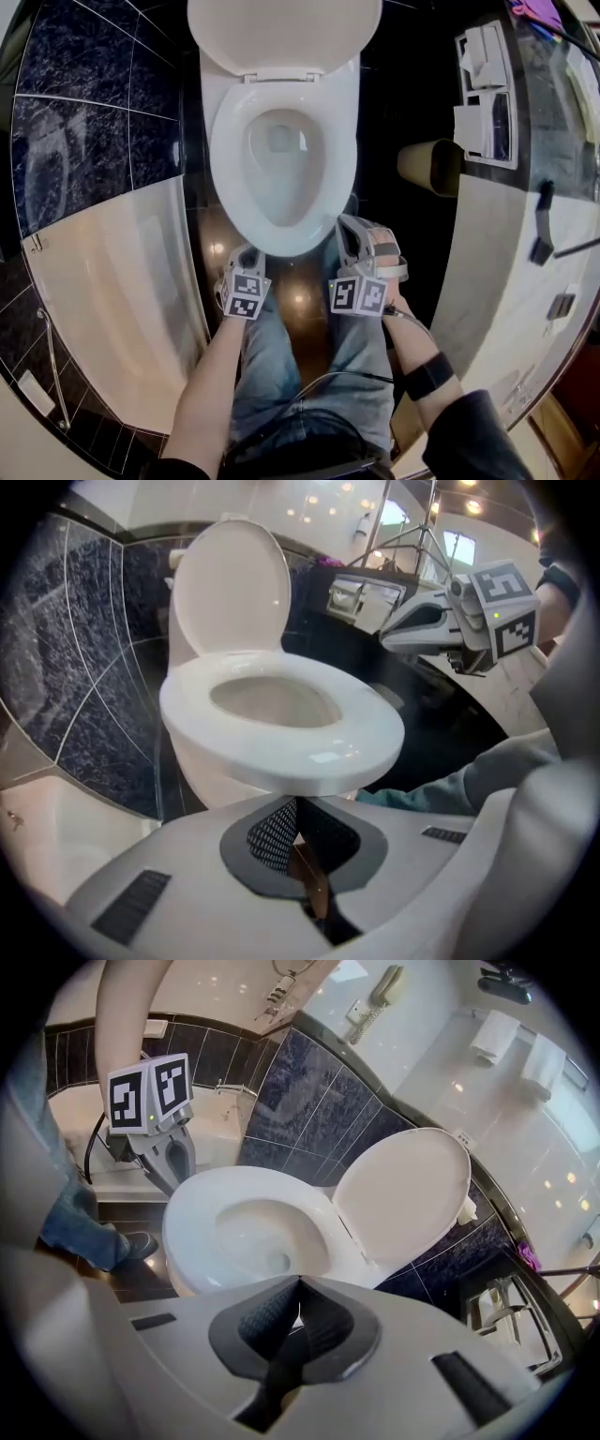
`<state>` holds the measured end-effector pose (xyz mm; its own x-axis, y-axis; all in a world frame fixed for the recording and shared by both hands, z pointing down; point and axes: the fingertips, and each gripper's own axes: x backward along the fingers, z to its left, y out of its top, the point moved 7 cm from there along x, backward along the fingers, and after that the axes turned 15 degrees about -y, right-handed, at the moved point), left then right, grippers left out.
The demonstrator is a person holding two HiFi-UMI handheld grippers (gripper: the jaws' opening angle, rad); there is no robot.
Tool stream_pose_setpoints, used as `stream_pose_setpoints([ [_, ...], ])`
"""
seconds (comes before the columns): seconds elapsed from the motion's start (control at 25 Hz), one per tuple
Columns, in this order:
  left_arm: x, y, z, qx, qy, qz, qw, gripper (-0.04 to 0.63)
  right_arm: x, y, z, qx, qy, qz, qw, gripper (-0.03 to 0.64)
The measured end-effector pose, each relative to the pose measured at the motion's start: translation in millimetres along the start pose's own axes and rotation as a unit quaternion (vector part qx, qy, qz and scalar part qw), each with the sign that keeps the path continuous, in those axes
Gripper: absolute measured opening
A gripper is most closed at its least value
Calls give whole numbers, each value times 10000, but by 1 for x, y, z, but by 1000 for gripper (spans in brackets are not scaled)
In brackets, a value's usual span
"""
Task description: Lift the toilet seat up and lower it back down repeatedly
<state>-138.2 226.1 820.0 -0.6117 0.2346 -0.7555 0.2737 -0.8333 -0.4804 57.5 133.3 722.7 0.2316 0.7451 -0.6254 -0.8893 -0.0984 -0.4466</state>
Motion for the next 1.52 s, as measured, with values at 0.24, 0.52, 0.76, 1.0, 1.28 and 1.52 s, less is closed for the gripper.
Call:
stream_pose_setpoints([
  [0.24, -3, -9, 4, 38, -32, -42, 10000, 0, -11, -4, 10, -14, 91, 37, 10000, 17],
  [0.52, 12, 21, 11, 70, 108, -247, 9996, 0, -15, 8, 1, -143, 14, 19, 9999, 17],
  [0.76, 61, 71, 6, -104, 299, -618, 9976, 0, 2, 37, -32, -340, -89, 27, 9994, 18],
  [1.0, 162, 151, -20, -362, 586, -1255, 9897, 0, 48, 91, -111, -1074, -368, -24, 9935, 18],
  [1.28, 283, 233, -59, -645, 978, -1999, 9728, 0, 112, 140, -208, -2078, -684, -209, 9755, 18],
  [1.52, 353, 272, -85, -823, 1233, -2540, 9558, 0, 152, 163, -261, -2702, -798, -540, 9580, 18],
])
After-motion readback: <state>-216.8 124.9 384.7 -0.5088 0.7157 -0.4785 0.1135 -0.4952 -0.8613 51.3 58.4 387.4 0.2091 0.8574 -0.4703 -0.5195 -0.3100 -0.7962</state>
